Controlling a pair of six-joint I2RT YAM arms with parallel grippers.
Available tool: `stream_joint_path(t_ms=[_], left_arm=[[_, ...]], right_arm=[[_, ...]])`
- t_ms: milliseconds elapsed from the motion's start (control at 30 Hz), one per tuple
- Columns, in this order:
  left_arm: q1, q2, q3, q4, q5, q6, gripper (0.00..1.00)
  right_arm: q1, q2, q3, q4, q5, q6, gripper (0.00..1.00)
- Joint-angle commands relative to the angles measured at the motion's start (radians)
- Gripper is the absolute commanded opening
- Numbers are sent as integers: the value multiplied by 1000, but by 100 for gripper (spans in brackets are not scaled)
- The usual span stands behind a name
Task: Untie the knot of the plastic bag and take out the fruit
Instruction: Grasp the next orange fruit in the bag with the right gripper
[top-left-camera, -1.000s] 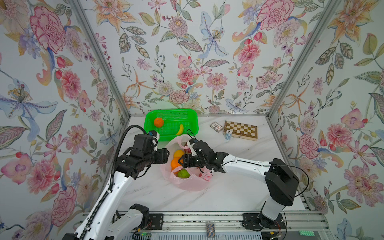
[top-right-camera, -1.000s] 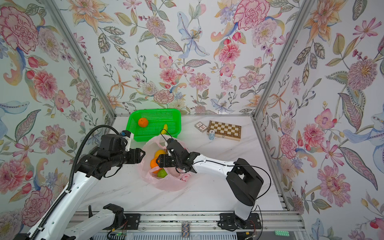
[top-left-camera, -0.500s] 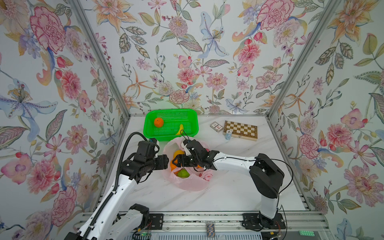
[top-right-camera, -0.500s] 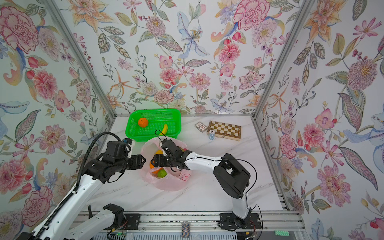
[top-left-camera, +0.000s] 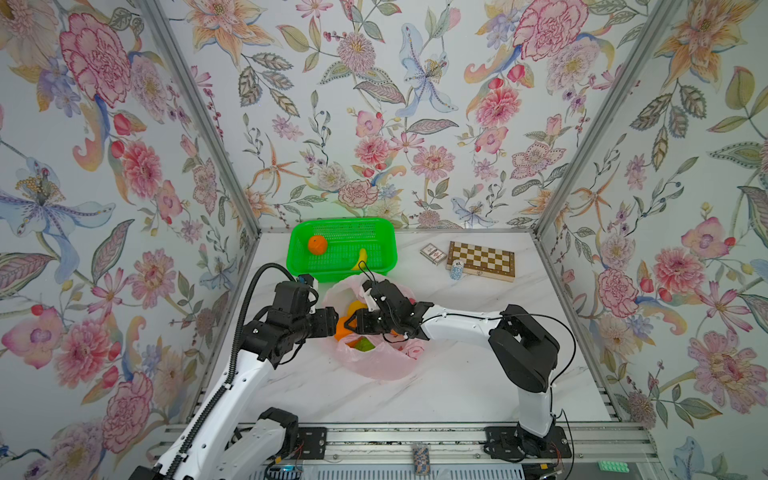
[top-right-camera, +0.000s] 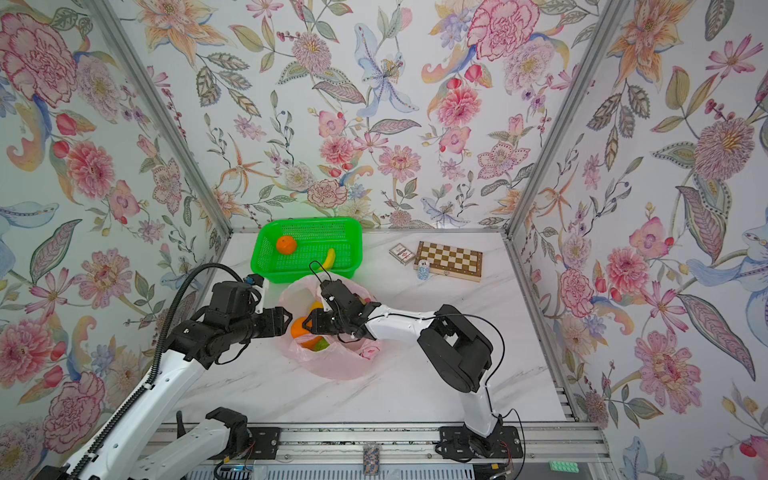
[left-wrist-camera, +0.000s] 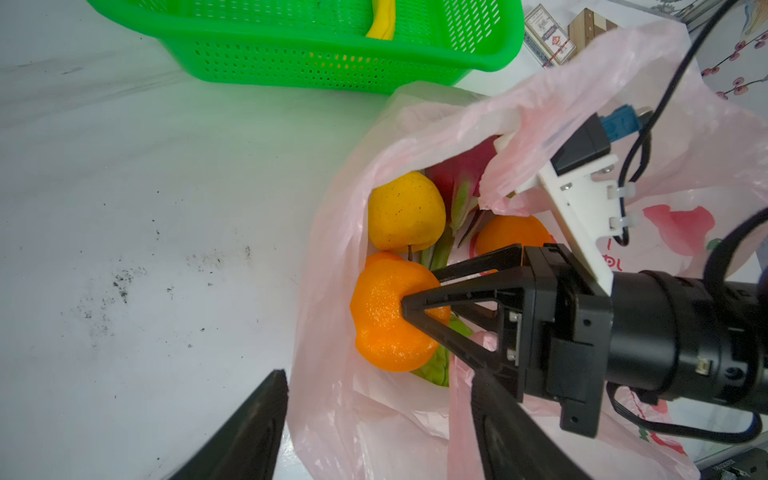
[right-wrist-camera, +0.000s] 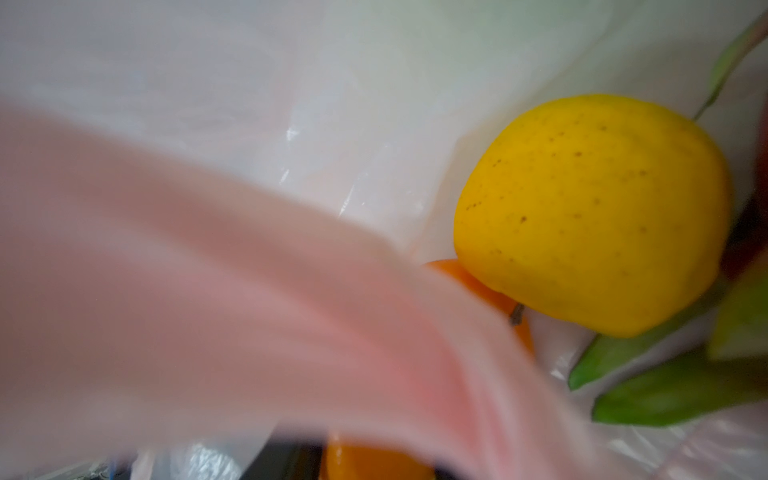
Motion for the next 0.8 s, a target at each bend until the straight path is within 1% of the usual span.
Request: stream_joint_path(t_ms=[0, 267, 333, 433, 567, 667, 767], left_arm=[[-5, -16, -12, 37, 8, 16, 72], [-5, -34, -19, 107, 45, 89, 74], [-5, -35, -23, 131, 80, 113, 74], [-4, -47, -39, 184, 166, 162, 75], [-6, -94, -72, 282, 266, 236, 77], [-6, -125, -95, 344, 313, 311, 80], [-5, -129, -103, 370, 342, 379, 84]], right_arm=[[-12, -55, -48, 37, 16, 12, 31], [-23, -134, -96, 73, 52, 23, 25], [-26, -159, -114, 82, 70, 28, 25], [-31, -196, -141, 100, 94, 36, 25], [-40, -248, -180, 129, 117, 50, 25], [-47, -286, -217, 166, 128, 67, 26], [-58, -320, -244, 196, 131, 85, 26]])
